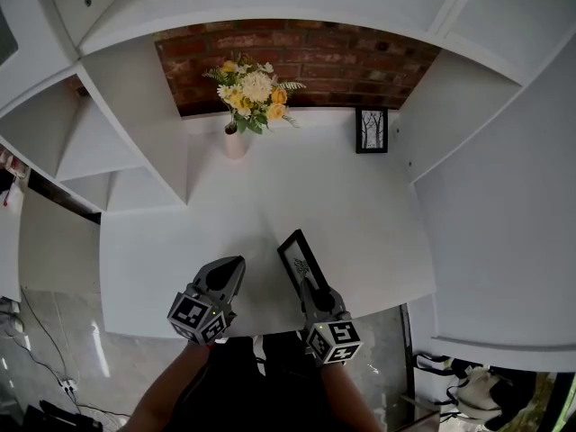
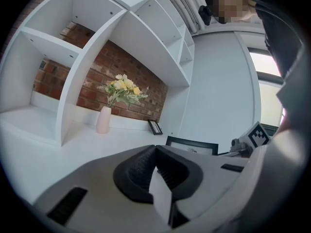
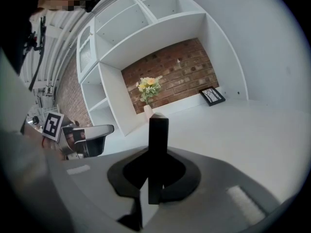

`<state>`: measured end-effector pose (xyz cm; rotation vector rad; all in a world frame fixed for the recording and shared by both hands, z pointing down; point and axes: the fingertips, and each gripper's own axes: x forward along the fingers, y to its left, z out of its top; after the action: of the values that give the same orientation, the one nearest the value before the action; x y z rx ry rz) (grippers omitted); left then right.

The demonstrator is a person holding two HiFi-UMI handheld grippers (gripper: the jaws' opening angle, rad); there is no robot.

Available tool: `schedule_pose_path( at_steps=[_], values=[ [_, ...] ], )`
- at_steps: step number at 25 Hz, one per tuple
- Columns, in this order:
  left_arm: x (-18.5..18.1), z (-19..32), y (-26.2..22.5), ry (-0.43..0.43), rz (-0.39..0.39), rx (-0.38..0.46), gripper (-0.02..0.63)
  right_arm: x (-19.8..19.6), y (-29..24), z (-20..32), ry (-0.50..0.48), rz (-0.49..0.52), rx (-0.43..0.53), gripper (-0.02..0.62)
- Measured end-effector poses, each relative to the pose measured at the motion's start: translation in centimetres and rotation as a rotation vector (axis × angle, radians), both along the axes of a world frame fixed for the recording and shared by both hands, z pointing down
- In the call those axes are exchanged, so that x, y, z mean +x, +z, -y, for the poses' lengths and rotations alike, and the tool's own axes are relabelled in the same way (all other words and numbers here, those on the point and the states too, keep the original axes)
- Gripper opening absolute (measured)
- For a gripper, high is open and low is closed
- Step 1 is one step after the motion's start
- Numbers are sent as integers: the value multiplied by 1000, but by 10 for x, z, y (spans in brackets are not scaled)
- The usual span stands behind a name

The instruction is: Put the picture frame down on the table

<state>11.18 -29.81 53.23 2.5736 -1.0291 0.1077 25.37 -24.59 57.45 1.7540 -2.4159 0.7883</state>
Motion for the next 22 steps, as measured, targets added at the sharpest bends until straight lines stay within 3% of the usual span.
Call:
schedule_pose_path(
  at_steps=[9, 22],
  values=[
    [4, -3, -4, 1, 5, 3, -5, 8, 20, 0, -41, -128, -81, 46],
    [6, -4, -2, -12, 11, 2, -5, 32, 28, 10, 17, -181, -151, 198]
  ],
)
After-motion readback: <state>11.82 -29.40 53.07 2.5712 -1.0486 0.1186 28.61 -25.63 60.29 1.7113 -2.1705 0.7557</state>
